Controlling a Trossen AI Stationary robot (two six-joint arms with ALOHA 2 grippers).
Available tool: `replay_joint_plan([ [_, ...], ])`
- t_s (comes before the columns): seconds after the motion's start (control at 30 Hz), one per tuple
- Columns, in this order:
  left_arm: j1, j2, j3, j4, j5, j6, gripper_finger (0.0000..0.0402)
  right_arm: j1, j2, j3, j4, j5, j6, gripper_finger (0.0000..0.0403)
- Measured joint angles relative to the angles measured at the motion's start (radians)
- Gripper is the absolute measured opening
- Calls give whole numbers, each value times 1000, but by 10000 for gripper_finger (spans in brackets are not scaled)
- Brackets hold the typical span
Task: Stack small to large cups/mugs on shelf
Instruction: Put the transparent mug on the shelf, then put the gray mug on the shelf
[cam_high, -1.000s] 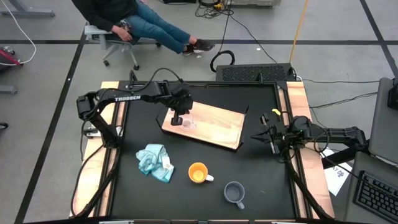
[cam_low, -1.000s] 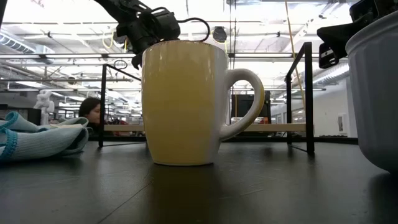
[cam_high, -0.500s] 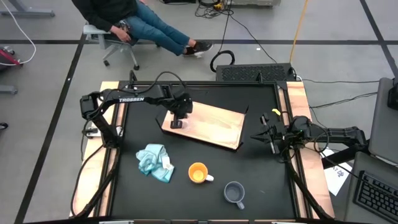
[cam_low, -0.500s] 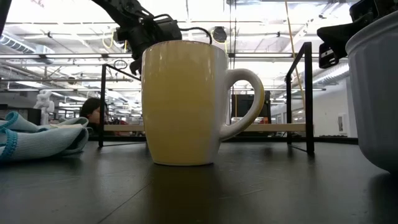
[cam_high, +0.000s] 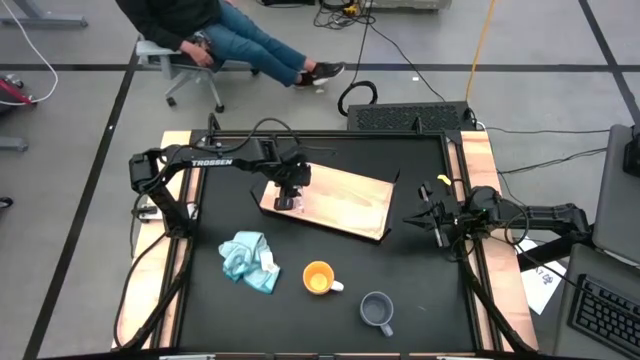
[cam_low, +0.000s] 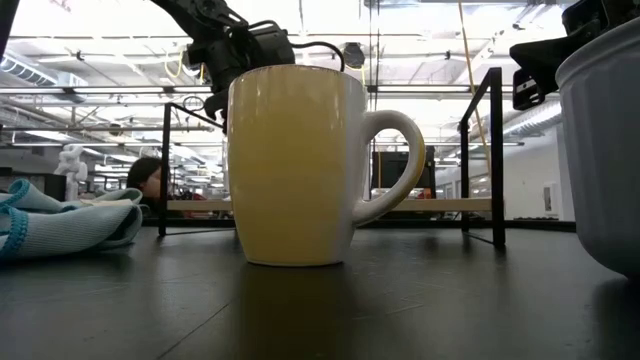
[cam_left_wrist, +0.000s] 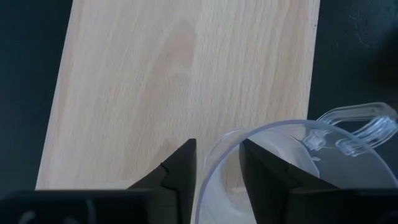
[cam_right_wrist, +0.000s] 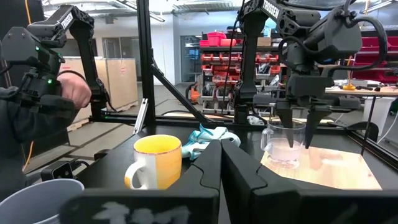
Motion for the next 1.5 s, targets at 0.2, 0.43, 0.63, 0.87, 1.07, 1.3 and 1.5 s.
replay_joint_plan([
  [0.2,0,-1,2,0,4,-1,139,0,0,0,0,0,0,0],
  [0.43,0,-2,3,-37,3,-15,151,0,0,0,0,0,0,0],
  [0.63,1,-3,4,-45,-3,-23,168,0,0,0,0,0,0,0],
  [0.87,1,-3,4,-45,1,-53,208,0,0,0,0,0,14,0],
  [1.07,1,-3,5,-46,4,-60,259,0,0,0,0,0,19,0],
  [1.3,1,-24,5,-48,6,-55,293,0,0,0,0,0,19,0],
  [1.5,1,-89,5,-51,6,-57,294,0,0,0,0,0,19,0],
])
